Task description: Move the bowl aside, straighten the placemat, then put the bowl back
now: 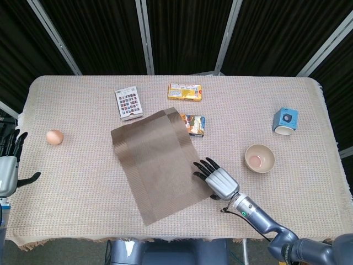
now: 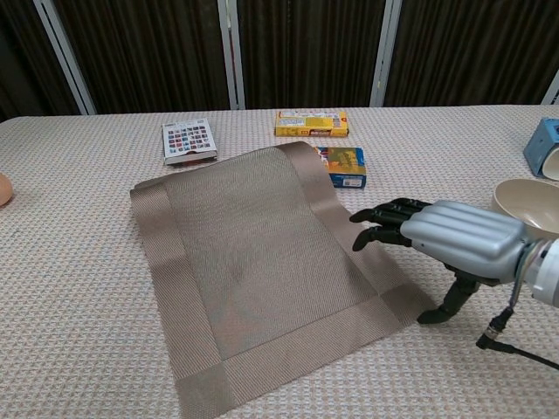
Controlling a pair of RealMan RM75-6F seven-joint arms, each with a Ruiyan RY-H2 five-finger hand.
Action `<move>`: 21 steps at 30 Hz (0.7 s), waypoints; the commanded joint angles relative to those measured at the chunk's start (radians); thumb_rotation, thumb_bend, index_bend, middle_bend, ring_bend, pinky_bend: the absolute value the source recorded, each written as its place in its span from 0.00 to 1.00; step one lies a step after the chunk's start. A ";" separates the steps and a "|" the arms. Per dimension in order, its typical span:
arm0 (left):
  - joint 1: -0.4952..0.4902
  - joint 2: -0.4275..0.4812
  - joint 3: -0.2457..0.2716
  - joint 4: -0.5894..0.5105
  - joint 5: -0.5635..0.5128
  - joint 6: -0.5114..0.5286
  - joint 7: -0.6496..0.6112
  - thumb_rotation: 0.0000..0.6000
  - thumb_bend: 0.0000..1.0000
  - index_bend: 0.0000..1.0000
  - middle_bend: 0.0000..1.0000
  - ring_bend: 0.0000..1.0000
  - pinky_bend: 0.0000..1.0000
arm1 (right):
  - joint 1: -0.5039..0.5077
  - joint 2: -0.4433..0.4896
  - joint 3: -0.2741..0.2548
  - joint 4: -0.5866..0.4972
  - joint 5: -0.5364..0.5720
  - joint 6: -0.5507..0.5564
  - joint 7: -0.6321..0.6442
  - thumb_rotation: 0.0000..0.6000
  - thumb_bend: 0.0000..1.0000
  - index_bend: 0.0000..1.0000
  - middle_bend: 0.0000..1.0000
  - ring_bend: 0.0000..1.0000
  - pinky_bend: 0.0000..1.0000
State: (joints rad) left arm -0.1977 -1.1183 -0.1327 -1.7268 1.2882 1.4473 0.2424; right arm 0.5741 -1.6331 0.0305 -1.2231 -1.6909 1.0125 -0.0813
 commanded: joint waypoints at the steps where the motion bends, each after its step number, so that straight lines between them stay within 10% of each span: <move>1: 0.001 0.001 0.000 0.001 0.003 0.000 -0.005 1.00 0.00 0.00 0.00 0.00 0.00 | 0.005 -0.009 0.006 0.005 0.008 0.003 0.000 1.00 0.02 0.21 0.00 0.00 0.00; 21: 0.002 0.003 0.003 0.006 0.015 -0.007 -0.013 1.00 0.00 0.00 0.00 0.00 0.00 | 0.029 -0.061 -0.074 0.197 -0.109 0.135 0.090 1.00 0.24 0.27 0.05 0.00 0.00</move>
State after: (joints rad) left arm -0.1961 -1.1151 -0.1299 -1.7210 1.3026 1.4398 0.2296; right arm 0.5991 -1.6850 -0.0341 -1.0427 -1.7906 1.1372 -0.0029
